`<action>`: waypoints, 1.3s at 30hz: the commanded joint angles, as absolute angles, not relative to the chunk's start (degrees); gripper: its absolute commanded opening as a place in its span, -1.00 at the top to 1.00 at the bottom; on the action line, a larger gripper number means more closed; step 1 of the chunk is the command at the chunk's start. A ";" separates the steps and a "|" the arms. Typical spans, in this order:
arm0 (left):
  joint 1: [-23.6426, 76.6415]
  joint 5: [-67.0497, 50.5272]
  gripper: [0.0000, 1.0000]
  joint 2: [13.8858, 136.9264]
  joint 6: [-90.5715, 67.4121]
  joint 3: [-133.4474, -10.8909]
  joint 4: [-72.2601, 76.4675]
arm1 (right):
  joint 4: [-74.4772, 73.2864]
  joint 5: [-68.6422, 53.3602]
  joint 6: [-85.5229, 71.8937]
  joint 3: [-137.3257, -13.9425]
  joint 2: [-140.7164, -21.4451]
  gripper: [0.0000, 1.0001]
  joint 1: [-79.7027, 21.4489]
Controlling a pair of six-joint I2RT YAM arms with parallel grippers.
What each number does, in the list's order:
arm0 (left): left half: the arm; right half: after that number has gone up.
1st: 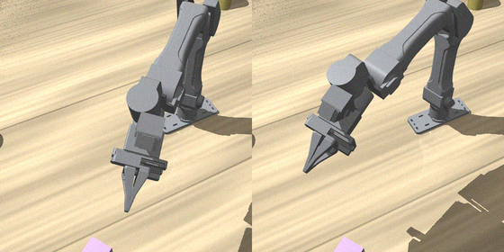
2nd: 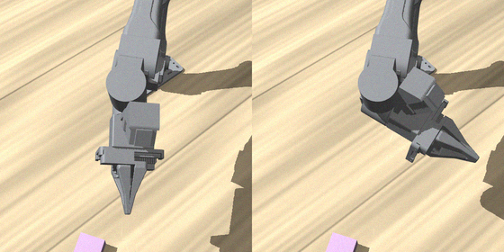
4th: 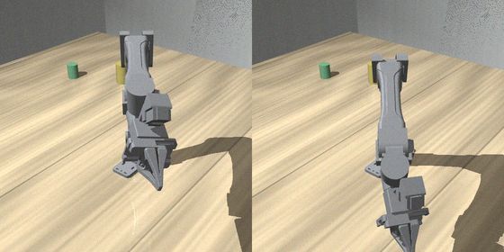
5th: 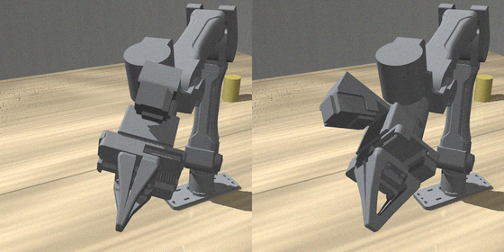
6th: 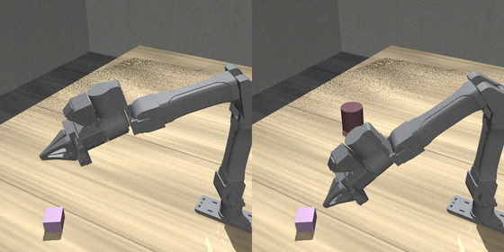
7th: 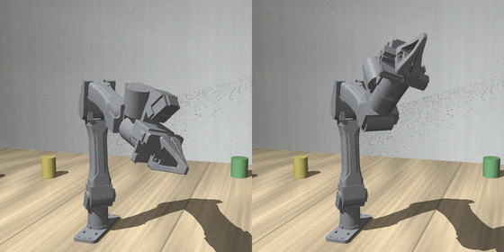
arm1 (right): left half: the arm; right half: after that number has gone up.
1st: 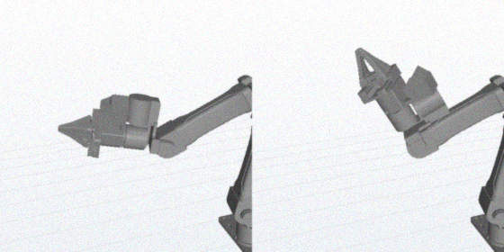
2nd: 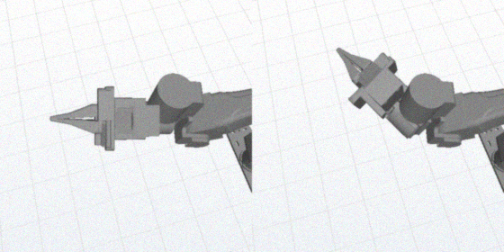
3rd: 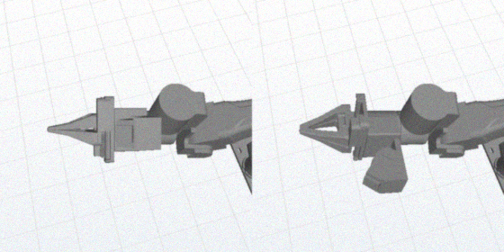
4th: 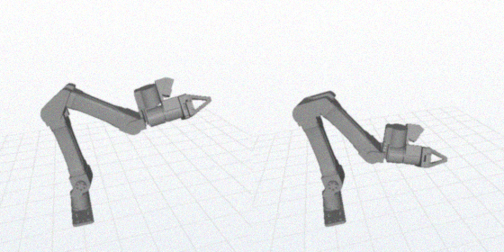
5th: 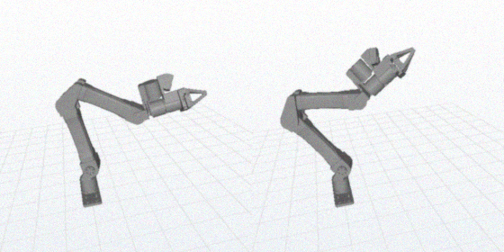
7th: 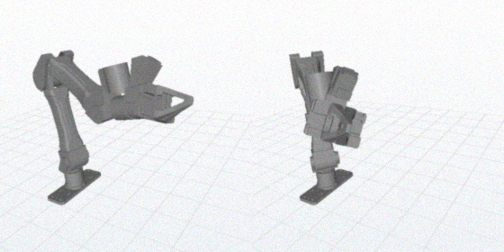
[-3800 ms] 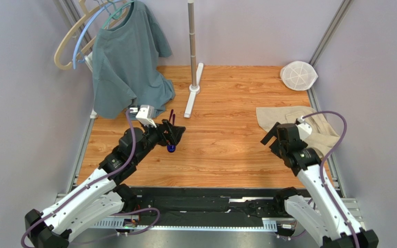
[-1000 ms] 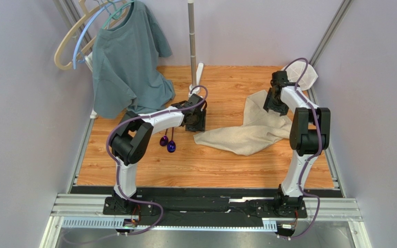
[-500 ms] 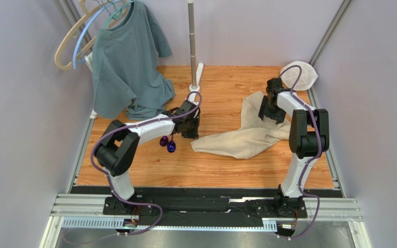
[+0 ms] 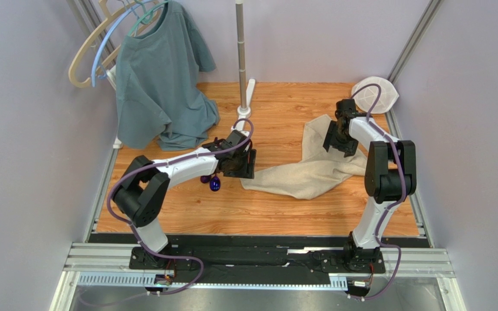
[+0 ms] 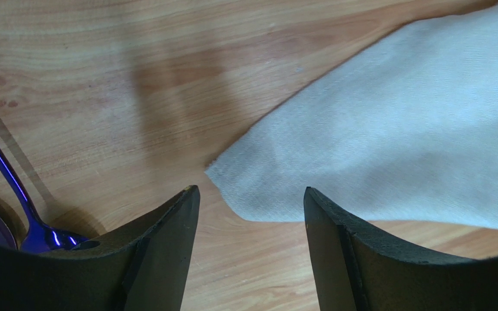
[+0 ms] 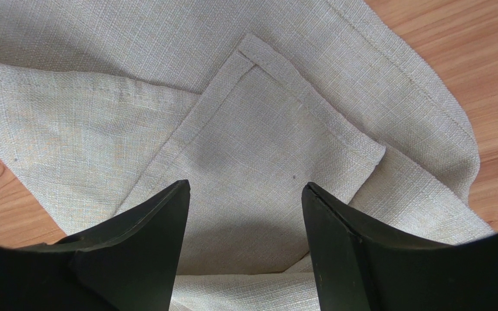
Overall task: Fold the napkin into a case and place the utensils inside
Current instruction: Pick up the crumpled napkin from the center of the board.
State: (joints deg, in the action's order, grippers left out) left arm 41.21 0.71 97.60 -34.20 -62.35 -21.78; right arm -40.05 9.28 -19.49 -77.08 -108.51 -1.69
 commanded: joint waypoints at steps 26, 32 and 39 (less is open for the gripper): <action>50.27 6.43 1.00 76.83 -20.58 -47.56 -0.98 | -38.68 4.49 -21.44 -71.74 -100.74 -0.27 -2.11; 51.24 1.59 1.00 77.07 -25.57 -50.62 -9.48 | -35.59 -4.19 -26.88 -51.37 -80.87 -0.15 -2.72; 51.24 0.88 1.00 78.31 -30.15 -50.36 -13.09 | -32.27 -11.95 -34.37 -35.17 -69.87 0.02 -2.73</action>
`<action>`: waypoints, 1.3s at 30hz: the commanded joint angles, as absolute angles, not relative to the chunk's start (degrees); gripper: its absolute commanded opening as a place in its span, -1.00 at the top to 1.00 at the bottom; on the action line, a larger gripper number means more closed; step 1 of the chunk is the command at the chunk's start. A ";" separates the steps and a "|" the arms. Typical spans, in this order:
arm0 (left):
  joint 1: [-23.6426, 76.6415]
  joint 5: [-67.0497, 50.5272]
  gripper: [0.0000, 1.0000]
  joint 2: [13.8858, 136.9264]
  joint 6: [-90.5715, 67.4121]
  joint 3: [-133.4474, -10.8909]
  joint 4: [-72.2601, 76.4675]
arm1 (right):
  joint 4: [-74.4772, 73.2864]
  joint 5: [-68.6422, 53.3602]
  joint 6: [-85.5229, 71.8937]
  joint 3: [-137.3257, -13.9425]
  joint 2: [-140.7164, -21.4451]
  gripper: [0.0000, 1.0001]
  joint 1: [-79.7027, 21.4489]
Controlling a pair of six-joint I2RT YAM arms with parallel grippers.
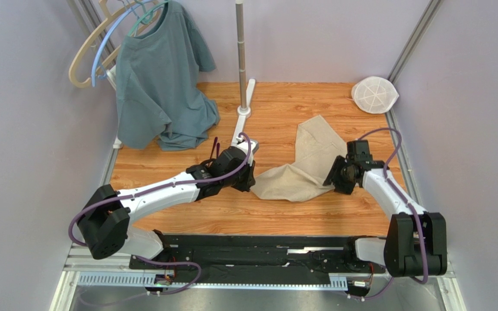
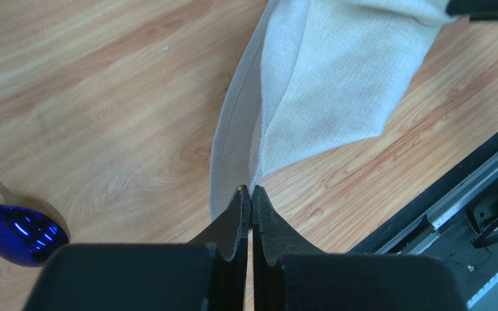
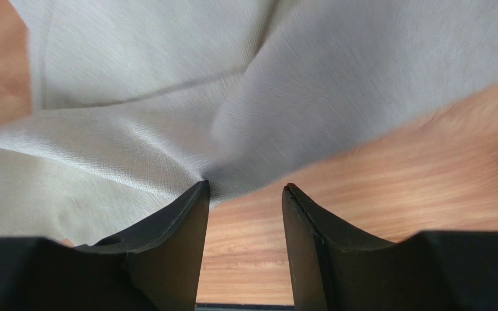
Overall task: Fold the napkin into a case and place the utensils inside
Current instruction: Pick up the crumpled napkin from the center of the board.
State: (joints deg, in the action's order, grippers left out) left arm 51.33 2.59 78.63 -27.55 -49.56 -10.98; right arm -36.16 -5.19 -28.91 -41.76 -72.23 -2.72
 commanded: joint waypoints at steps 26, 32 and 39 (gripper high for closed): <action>51.24 -5.01 1.00 77.52 -27.33 -49.39 -12.65 | -36.65 10.98 -26.72 -59.59 -93.59 -0.19 9.14; 51.24 -2.82 1.00 75.33 -25.75 -52.46 -16.42 | -40.06 14.76 -26.19 -60.73 -89.22 0.70 7.83; 51.15 3.51 1.00 68.04 -19.53 -61.51 -22.93 | -51.31 17.05 -26.02 -63.98 -70.54 1.00 7.47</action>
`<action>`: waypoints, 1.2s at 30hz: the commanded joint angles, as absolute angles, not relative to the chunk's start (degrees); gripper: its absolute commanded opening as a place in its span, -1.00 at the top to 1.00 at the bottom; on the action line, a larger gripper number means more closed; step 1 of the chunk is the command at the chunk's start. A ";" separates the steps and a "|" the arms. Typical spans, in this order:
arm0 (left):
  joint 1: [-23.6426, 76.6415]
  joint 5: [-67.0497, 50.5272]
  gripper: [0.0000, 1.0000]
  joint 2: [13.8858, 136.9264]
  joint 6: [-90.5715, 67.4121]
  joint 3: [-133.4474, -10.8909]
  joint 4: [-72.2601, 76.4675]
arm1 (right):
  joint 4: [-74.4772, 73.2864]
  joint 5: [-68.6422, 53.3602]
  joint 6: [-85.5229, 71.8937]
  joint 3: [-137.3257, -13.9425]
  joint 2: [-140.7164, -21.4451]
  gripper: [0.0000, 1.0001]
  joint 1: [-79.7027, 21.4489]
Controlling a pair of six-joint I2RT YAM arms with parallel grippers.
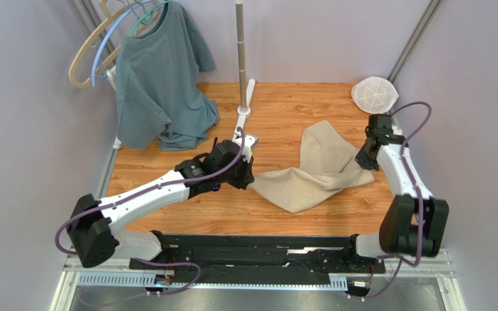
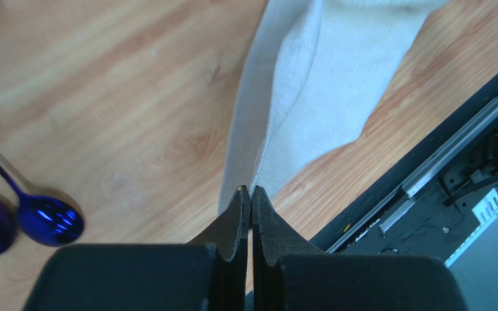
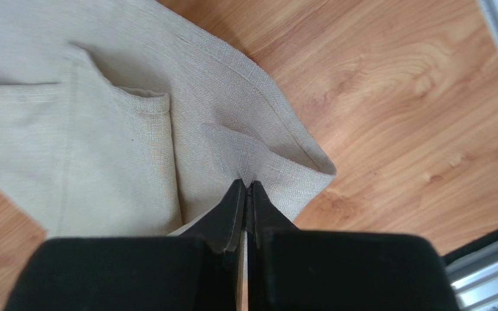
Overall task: Fold the napkin into a case and place the utensils inside
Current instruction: Pick up the crumpled napkin from the center of the board, then flatten out the crumpled napkin at the center of the board.
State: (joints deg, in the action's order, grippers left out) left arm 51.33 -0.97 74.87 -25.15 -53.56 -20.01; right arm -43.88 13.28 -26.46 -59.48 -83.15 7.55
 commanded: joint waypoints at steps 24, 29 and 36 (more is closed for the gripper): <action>50.98 11.32 1.00 53.67 -10.81 -85.16 -27.94 | -72.18 8.69 -29.97 -84.65 -46.03 1.00 7.56; 43.87 12.30 1.00 76.17 -11.51 -93.41 -29.27 | -58.15 8.53 -29.27 -79.55 -60.62 1.00 8.08; 40.70 22.75 0.94 103.86 -0.10 -107.46 -17.40 | -42.37 1.61 -25.49 -91.79 -89.70 -0.07 12.47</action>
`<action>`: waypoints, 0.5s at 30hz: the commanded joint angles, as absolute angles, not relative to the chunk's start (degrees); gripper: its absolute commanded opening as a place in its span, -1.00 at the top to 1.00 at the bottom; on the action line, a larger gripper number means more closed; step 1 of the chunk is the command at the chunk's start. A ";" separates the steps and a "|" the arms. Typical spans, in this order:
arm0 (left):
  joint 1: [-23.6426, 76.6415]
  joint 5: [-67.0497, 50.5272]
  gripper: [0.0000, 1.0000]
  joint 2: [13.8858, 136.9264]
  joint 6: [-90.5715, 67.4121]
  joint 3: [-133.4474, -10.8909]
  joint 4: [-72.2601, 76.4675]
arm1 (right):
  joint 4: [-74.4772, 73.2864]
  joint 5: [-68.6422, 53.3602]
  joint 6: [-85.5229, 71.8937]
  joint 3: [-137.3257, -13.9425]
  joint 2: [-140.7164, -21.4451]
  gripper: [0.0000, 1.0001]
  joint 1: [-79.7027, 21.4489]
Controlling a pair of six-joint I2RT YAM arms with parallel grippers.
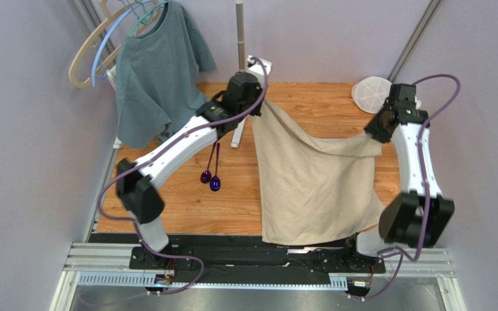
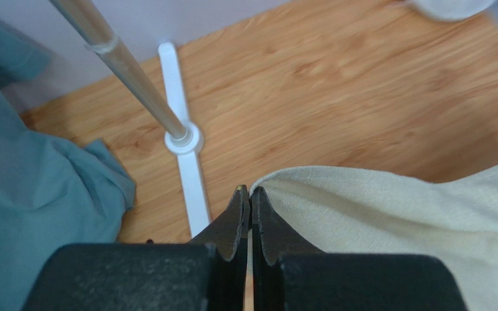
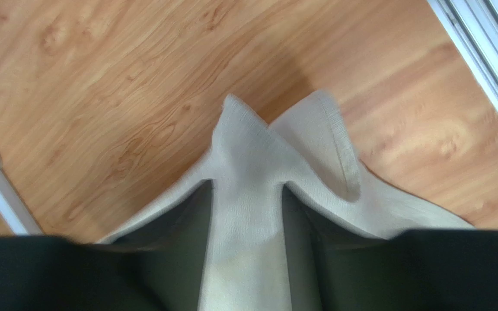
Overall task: Fold the napkin into a case and place the utensils inside
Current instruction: Flatten out the crumpled napkin at the center of the board.
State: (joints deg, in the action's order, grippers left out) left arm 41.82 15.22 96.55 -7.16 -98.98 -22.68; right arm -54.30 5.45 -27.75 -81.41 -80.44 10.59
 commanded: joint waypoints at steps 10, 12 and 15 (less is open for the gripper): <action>44.55 14.26 -0.39 101.26 -9.20 -104.53 -33.14 | -57.93 8.25 -26.97 -85.66 -90.20 -0.41 11.95; 46.57 5.60 -0.30 98.45 -11.33 -96.64 -32.18 | -57.13 10.01 -28.73 -80.18 -86.16 -0.47 12.04; 49.47 -3.73 -0.22 97.65 -17.56 -87.49 -26.75 | -53.02 10.11 -28.65 -71.39 -83.33 -0.46 12.66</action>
State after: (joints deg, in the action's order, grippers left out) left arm 45.98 11.68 98.78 -9.43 -97.27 -31.53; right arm -56.23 7.07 -27.07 -78.50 -87.13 11.94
